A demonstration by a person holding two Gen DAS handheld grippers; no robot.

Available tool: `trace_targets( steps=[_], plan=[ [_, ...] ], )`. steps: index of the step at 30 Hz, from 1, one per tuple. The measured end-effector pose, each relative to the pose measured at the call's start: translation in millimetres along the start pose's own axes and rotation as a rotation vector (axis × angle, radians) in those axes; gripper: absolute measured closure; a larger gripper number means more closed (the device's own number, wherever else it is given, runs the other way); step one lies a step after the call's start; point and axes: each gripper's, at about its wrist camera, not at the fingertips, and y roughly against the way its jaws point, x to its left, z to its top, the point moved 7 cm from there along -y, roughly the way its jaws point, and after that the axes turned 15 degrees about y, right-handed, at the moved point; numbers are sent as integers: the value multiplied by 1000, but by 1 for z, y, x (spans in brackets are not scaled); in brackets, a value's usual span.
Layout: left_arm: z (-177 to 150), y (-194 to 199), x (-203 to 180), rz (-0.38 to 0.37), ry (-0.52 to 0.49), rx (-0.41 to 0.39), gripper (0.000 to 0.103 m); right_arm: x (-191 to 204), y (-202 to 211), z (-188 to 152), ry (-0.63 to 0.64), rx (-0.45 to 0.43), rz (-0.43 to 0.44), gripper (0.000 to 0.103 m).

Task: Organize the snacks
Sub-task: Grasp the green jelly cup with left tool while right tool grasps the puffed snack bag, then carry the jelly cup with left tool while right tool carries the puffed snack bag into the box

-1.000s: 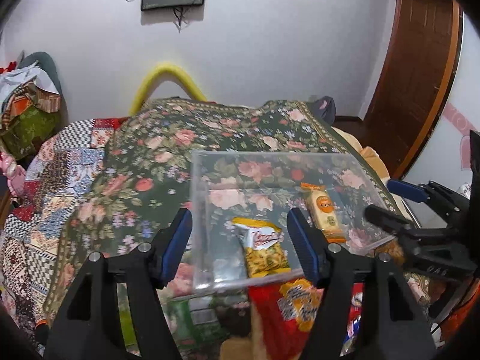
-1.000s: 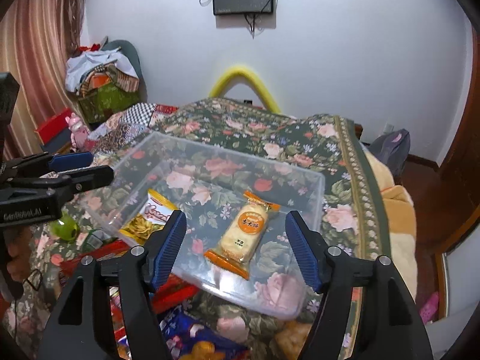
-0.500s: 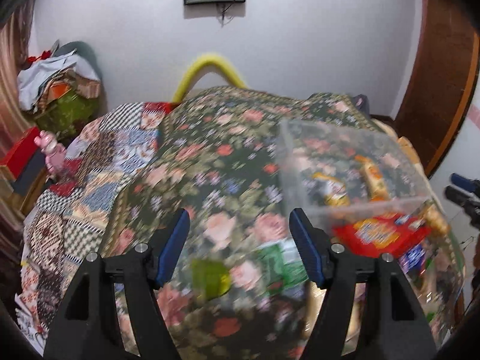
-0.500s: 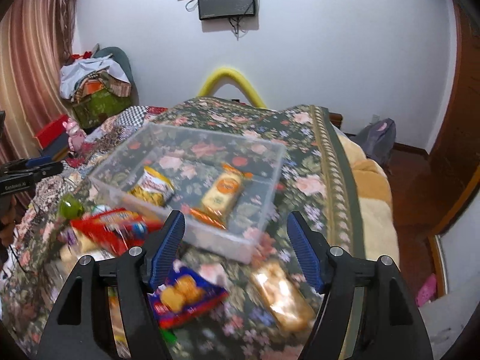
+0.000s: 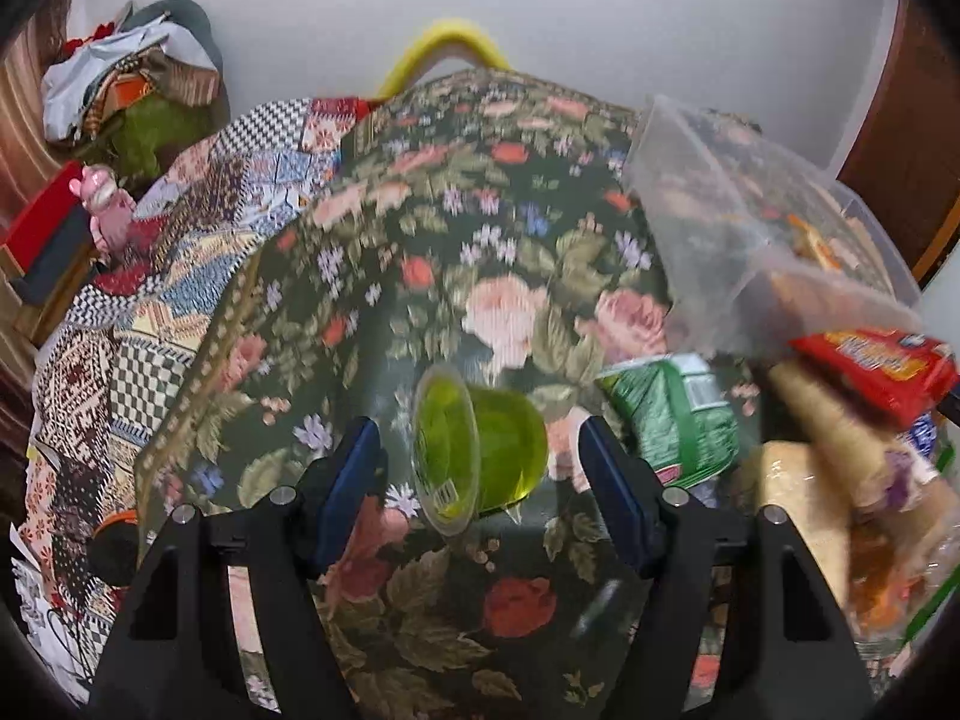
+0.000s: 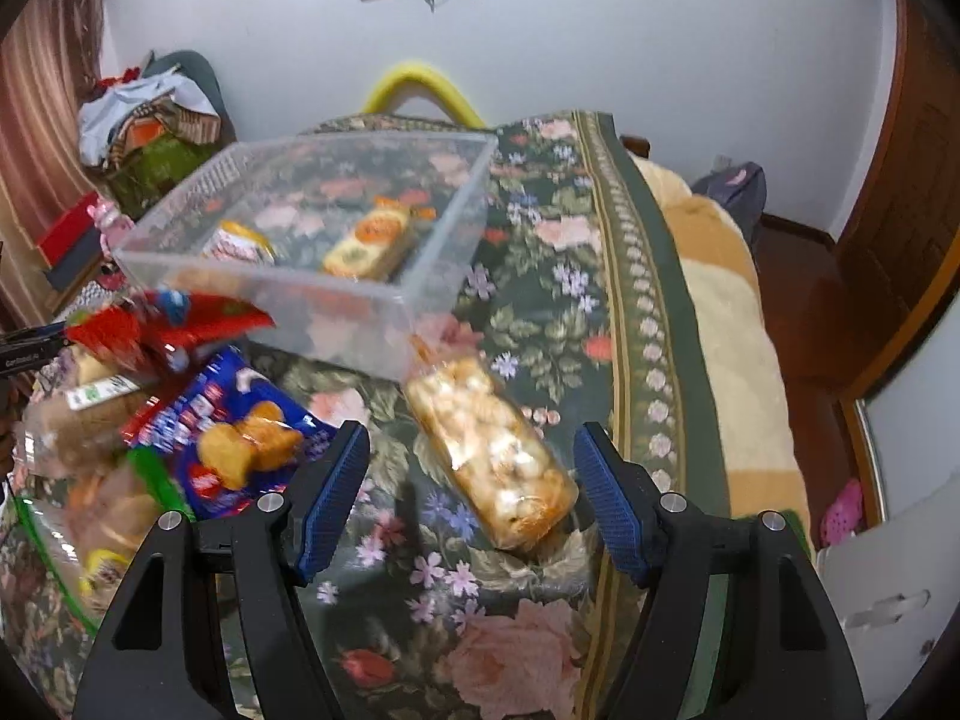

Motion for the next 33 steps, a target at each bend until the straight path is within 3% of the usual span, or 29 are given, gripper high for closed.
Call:
trace_targets(
  steps=[4, 7, 12, 13, 26, 33],
  plan=[
    [-4, -15, 0, 20, -11, 5, 36, -3, -14, -5, -5, 28, -5, 36],
    [-5, -21, 0, 19, -12, -2, 49, -3, -22, -8, -21, 36, 16, 39],
    [-2, -21, -1, 15, -19, -39, 55, -2, -27, -14, -51, 36, 64, 70],
    [-2, -21, -2, 16, -27, -44, 57, -1, -26, -14, -56, 34, 75, 72],
    [-3, 6, -15, -40, -33, -70, 63, 9, -4, -8, -64, -26, 91, 73],
    [4, 36, -30, -51, -67, -126, 63, 7, 19, 9, -63, -90, 90, 73]
  ],
)
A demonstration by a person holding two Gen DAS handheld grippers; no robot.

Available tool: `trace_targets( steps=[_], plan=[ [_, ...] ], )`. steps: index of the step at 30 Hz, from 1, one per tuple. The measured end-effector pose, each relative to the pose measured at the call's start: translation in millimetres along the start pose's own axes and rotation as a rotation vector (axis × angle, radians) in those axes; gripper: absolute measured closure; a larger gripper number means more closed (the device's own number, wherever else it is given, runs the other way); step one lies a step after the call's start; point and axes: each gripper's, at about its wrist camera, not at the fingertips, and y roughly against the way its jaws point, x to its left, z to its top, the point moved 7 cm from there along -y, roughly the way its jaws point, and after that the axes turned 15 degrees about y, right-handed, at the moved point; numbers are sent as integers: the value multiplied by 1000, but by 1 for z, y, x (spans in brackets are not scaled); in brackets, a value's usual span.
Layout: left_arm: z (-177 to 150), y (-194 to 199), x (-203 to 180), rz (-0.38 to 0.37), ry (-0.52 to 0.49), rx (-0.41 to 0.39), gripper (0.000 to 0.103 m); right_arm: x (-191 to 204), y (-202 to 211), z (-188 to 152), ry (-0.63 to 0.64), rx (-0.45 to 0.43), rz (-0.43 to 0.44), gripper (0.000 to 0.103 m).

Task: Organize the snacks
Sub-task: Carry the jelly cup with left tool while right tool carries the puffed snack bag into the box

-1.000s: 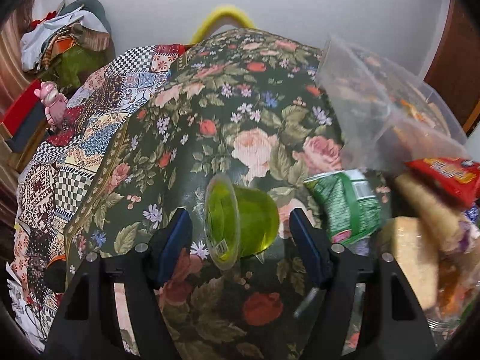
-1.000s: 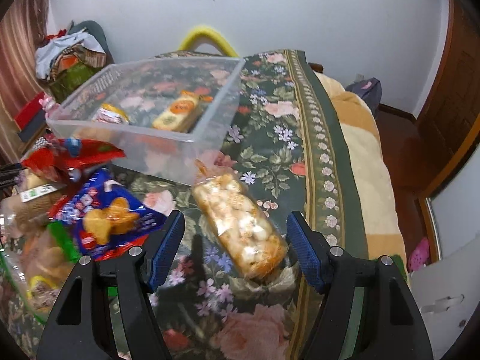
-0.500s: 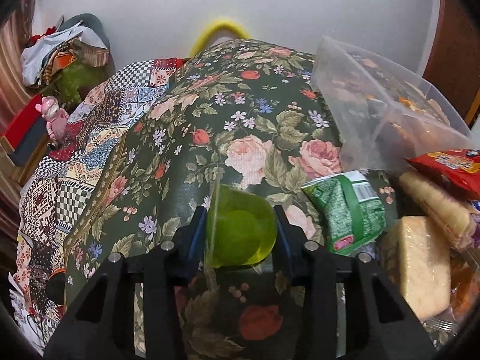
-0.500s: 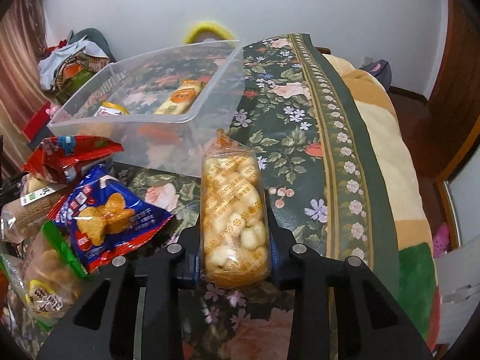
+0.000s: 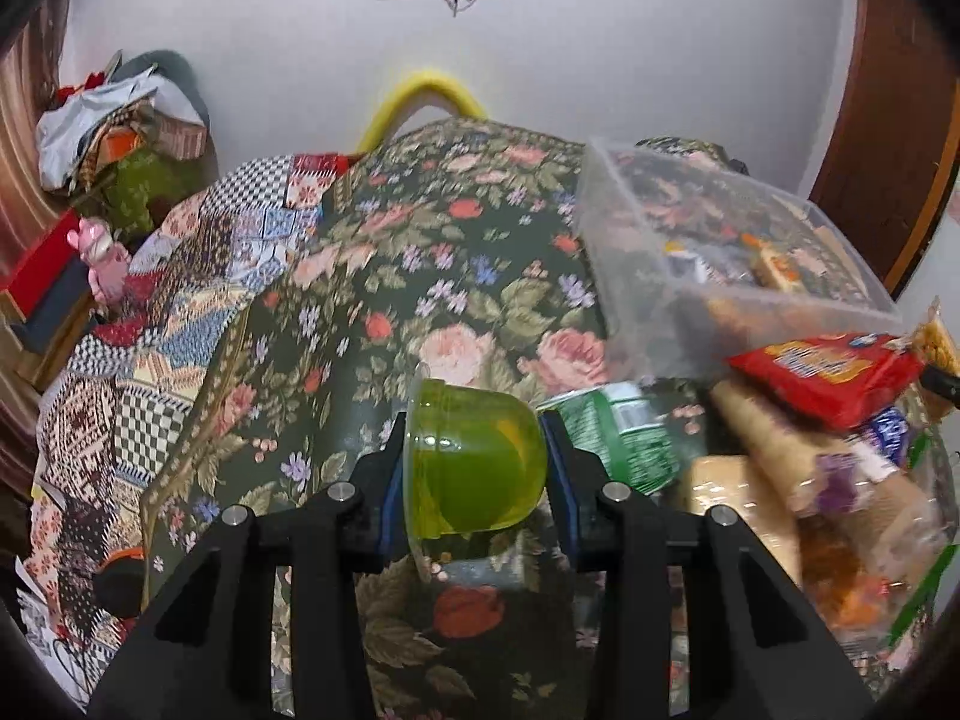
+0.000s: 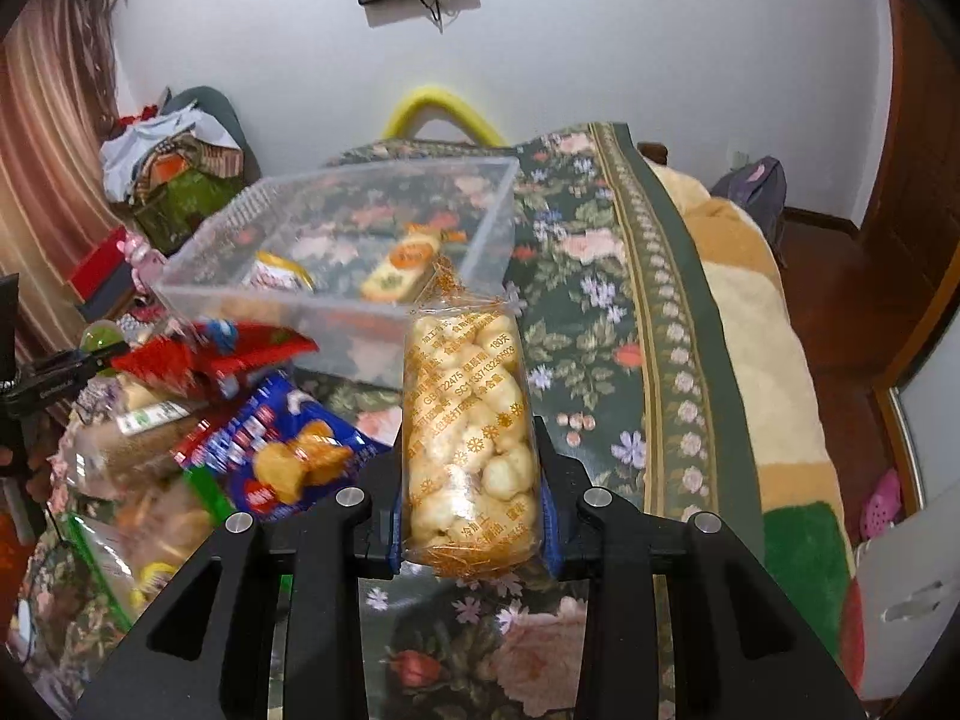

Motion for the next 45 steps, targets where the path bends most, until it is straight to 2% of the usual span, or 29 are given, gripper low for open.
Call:
trace_targets(
  steps=[12, 21, 26, 33, 45],
  plan=[
    [30, 46, -47, -74, -59, -104, 63, 4, 21, 53, 60, -112, -19, 73],
    [52, 53, -92, -152, -91, -138, 63, 15, 13, 79, 85, -162, -3, 73],
    [53, 44, -119, -203, -91, -125, 63, 30, -2, 89, 87, -169, 30, 73],
    [49, 18, -146, -223, -105, -85, 63, 45, -31, 96, 110, -137, 63, 73],
    [50, -23, -158, -197, -100, -20, 63, 50, -75, 98, 98, -56, 89, 73]
  ],
)
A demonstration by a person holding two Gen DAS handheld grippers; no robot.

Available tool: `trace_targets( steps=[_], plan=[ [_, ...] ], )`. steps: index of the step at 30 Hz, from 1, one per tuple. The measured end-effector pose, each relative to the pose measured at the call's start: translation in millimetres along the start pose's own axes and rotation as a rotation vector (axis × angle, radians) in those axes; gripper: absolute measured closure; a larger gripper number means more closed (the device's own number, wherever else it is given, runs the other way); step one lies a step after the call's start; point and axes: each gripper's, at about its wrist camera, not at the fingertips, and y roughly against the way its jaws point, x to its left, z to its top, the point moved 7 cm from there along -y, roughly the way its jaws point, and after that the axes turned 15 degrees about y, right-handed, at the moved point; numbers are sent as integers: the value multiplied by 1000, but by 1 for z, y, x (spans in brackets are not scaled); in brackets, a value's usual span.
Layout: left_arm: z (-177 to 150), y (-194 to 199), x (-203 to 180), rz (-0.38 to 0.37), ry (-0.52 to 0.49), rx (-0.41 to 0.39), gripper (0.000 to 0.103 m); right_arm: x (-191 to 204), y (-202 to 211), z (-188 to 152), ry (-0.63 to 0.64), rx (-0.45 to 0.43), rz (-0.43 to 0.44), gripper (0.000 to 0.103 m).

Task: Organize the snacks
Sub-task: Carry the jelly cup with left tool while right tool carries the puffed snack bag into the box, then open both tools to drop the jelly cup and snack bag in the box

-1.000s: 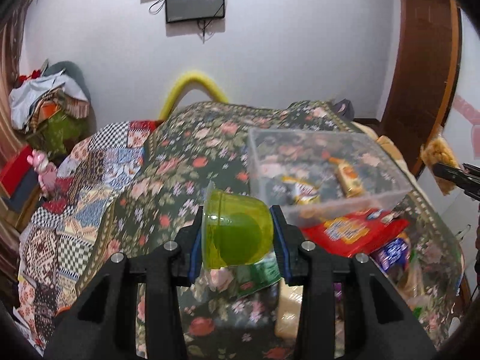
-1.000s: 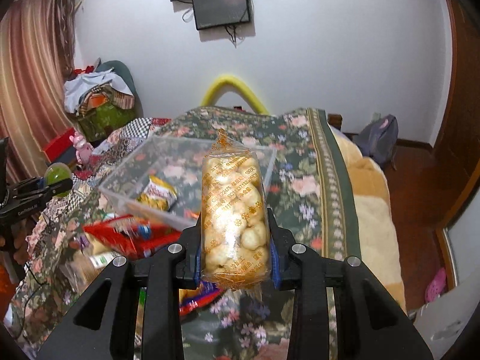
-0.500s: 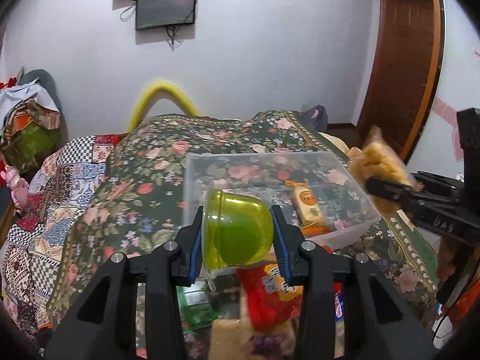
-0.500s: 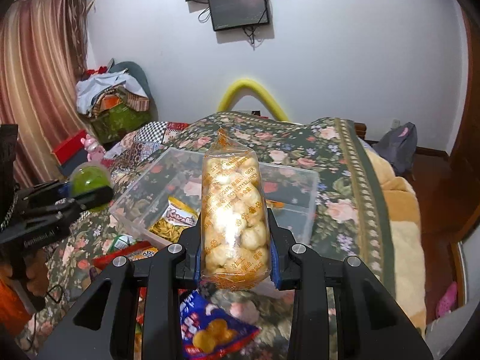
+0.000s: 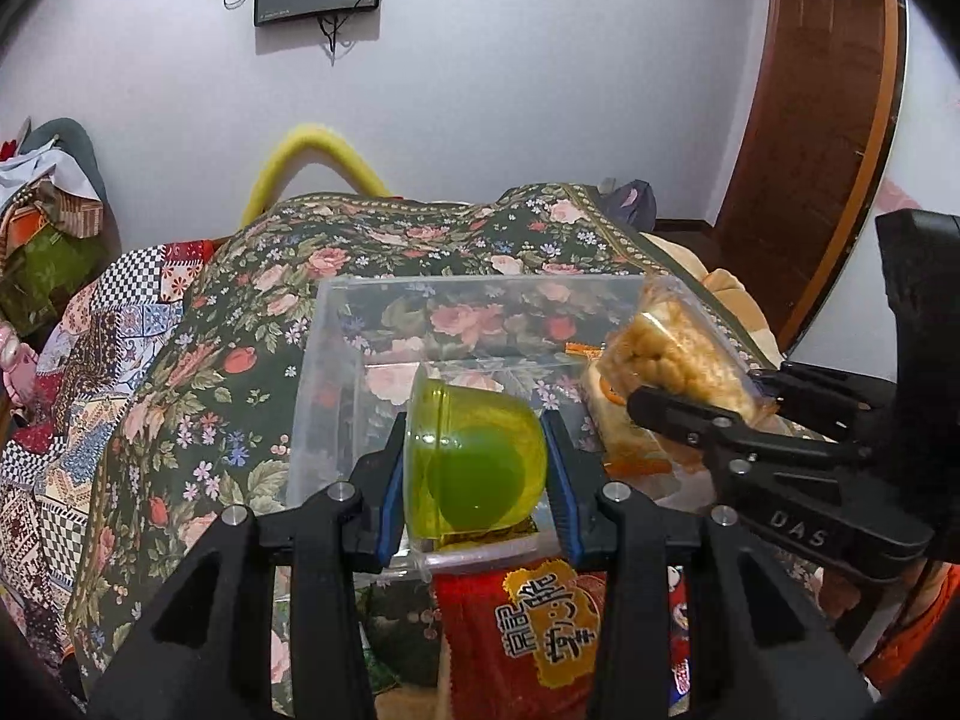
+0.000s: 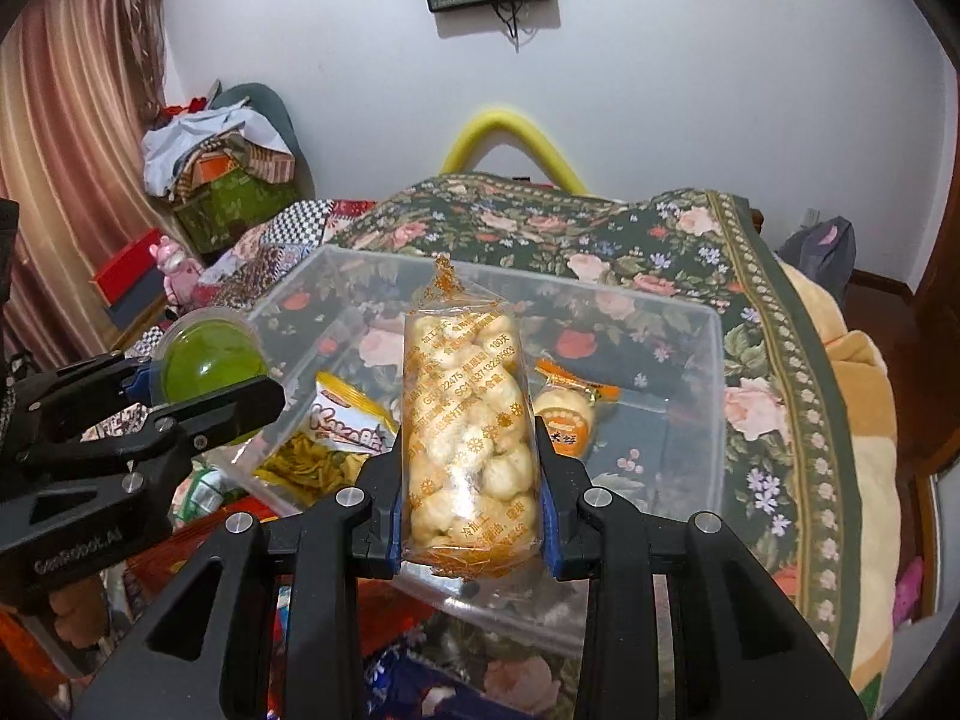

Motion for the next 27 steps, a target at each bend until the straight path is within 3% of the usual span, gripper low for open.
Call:
trace_targets(
  steps=[10, 17, 21, 27],
  plan=[
    [0, -16, 8, -5, 47, 53, 63, 1, -13, -3, 17, 47, -15, 73],
    [4, -1, 0, 13, -8, -1, 63, 2, -7, -3, 20, 42, -12, 68],
    [7, 15, -5, 15, -27, -30, 63, 3, 10, 3, 49, 13, -55, 58],
    [8, 45, -6, 13, -19, -64, 63, 5, 39, 6, 46, -29, -54, 57]
  ],
)
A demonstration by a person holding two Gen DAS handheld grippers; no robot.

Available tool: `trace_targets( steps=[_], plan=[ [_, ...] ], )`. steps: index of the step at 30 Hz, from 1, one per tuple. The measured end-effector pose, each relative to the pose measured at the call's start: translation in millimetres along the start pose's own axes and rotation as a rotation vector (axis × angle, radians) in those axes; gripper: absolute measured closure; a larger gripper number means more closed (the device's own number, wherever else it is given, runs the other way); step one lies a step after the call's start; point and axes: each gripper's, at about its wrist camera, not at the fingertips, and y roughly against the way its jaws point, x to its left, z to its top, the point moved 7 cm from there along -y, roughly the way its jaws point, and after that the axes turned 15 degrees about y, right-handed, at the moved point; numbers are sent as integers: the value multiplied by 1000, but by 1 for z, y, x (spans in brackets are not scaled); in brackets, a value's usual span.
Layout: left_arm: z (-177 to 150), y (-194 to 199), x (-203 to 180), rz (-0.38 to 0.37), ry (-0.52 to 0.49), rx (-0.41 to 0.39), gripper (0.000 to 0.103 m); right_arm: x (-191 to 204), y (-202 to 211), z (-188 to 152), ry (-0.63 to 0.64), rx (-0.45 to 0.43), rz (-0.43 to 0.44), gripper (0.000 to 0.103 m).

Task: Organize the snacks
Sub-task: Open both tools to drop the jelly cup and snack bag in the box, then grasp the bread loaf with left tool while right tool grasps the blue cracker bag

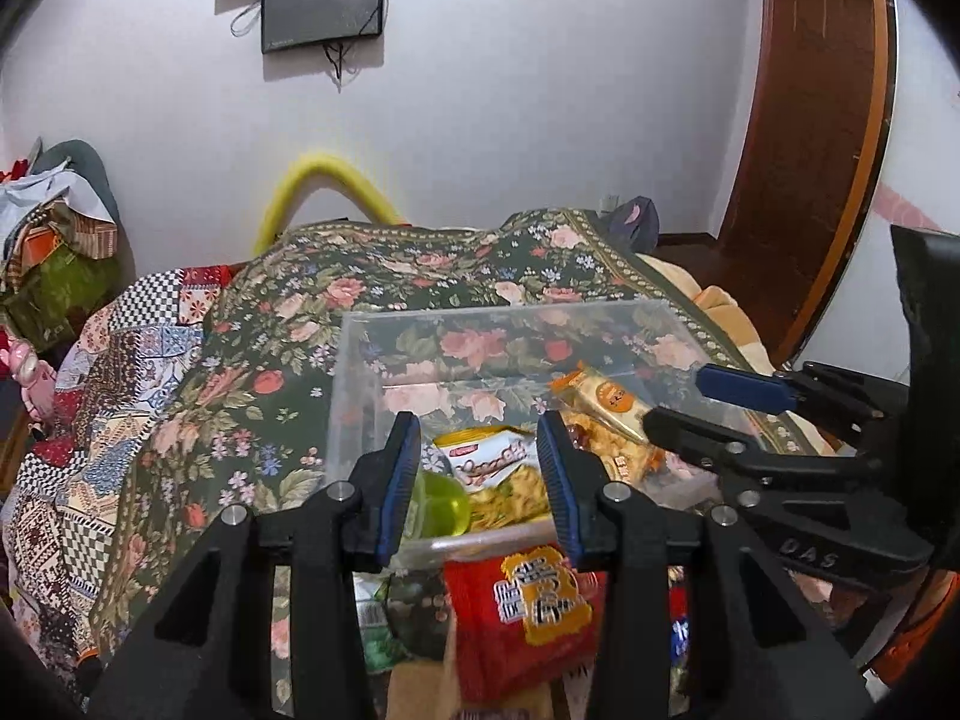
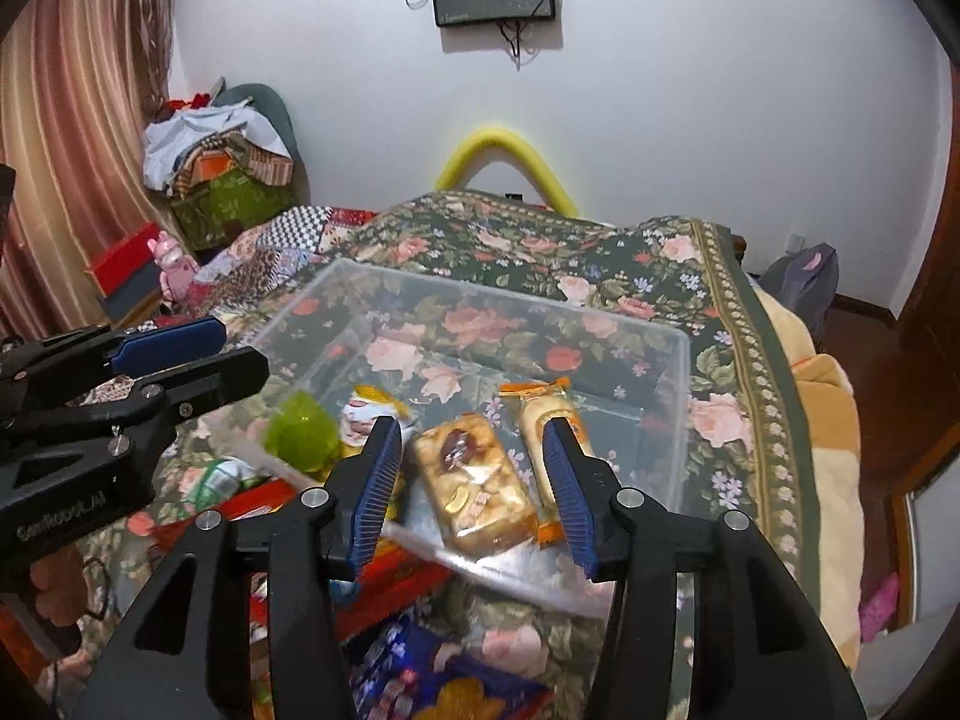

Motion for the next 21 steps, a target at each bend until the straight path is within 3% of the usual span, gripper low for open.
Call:
trace_targets(
  steps=[9, 21],
  plan=[
    [-10, 48, 11, 22, 1, -32, 62, 10, 39, -12, 5, -27, -11, 52],
    [-71, 69, 54, 83, 31, 58, 47, 37, 54, -55, 1, 38, 7, 46]
  ],
)
